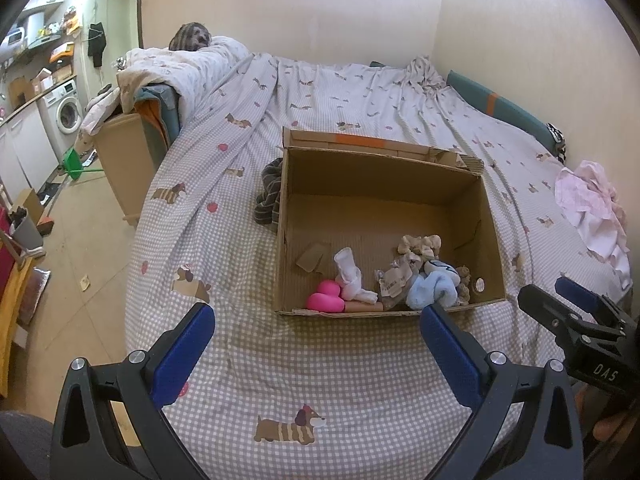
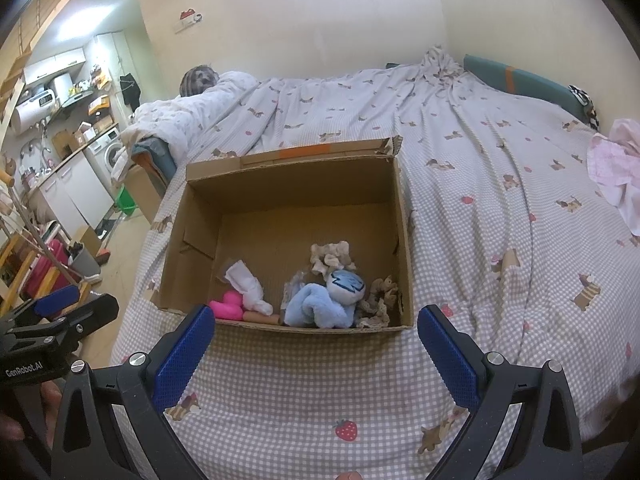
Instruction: Organize soft objects
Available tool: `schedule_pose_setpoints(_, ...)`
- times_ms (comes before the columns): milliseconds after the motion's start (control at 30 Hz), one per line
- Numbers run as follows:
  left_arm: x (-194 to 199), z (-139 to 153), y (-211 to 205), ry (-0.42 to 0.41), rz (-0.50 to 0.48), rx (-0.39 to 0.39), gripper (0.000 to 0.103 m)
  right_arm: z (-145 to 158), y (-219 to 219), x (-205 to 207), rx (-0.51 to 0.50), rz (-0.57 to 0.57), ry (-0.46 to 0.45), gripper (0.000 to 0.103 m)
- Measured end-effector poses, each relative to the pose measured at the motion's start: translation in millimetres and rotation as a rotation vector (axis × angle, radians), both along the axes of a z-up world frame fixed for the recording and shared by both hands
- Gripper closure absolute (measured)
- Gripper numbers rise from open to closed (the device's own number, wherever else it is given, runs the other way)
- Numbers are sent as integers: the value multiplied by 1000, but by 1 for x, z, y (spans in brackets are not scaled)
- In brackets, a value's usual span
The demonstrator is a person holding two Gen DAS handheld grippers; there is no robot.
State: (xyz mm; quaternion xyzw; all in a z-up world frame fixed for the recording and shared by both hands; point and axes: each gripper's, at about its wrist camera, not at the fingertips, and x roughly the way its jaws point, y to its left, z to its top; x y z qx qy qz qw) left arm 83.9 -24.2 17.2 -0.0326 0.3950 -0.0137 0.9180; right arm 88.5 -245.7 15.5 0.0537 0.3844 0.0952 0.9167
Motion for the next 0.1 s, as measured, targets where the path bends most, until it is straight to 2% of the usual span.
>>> schedule_pose_setpoints(100,0,0,1,1,0,-6,1,0,-1,0,1,0,-1,0)
